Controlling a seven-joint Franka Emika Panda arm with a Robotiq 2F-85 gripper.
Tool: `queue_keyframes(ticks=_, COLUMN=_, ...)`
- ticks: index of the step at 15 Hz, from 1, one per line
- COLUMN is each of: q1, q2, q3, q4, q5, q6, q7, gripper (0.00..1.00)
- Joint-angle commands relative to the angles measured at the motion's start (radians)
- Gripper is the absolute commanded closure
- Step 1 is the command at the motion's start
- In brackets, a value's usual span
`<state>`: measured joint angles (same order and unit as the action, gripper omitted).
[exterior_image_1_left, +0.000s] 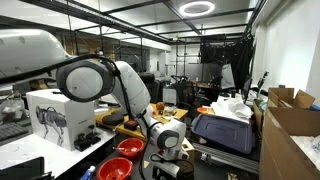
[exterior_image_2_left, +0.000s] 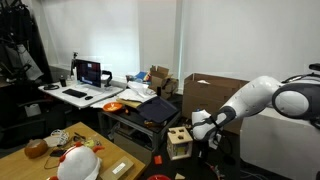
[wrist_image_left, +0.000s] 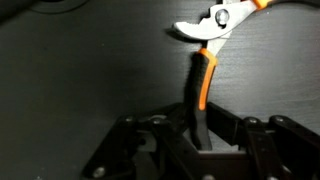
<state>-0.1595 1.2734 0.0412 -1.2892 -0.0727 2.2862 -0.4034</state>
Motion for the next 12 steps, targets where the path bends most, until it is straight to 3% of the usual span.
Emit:
queue_keyframes(ticks=1, q1=0.02, q2=-0.054, q3=-0.037, q4=-0.06, q5=-0.029, q6=0.001, q7=0.019, gripper=0.94)
queue_keyframes(ticks=6, q1=0.067, q2=-0.106, q3=-0.097, q4=-0.097, q5=-0.077, q6=-0.036, q7=0.024, gripper=0.94)
queue_keyframes(ticks=12, q1=0.093, q2=-0.169, q3=-0.097, q4=-0.113, q5=-0.15, q6=-0.153, q7=0.018, gripper=0.94)
